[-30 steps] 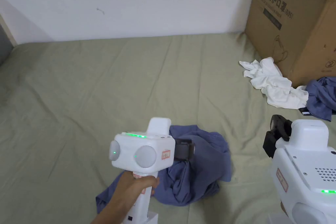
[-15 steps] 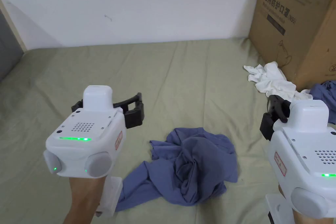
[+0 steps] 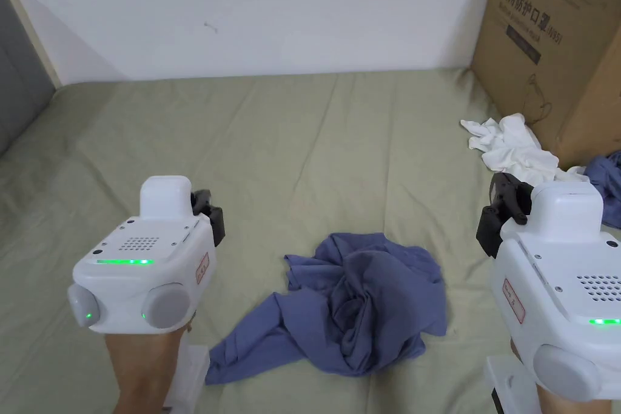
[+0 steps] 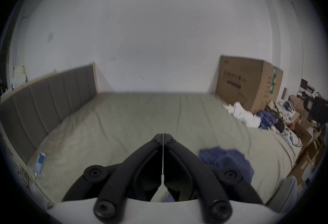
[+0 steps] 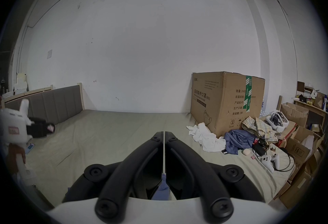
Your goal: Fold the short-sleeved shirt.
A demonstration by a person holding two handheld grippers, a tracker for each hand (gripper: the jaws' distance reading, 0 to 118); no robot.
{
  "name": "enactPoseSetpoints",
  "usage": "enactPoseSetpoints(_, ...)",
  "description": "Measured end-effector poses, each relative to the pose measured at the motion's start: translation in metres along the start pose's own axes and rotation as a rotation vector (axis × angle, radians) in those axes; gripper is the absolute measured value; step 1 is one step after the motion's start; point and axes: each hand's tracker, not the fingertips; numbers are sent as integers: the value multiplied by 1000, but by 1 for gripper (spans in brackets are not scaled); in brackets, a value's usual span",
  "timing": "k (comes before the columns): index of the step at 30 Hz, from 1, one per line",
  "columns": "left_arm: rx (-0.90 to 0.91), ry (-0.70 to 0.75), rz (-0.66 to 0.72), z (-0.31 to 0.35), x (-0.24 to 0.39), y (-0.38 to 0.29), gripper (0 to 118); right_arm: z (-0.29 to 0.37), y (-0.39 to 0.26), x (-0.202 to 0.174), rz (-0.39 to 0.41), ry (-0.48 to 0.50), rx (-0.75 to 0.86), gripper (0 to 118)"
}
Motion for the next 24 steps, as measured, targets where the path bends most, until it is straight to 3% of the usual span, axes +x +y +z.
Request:
enactPoseSetpoints(13,-510,7,126,-48,-23,-128,4,-12,-25,1,-1,13,-83,4)
enactPoseSetpoints(14,-554,9,120,-51,-24,-134,12,-12,-27,1,0,14,-88,4)
enactPoseSetpoints(16,-607,10,129,-59,-26,-145,67,-15,-31,0,2,19,-102,4)
enactPoseSetpoints(17,-630,6,135,-63,-26,-149,85,-16,-33,0,1,22,-108,4)
enactPoseSetpoints(24,-689,51,95,-79,-9,-161,95,-28,-46,1,2,36,-157,4)
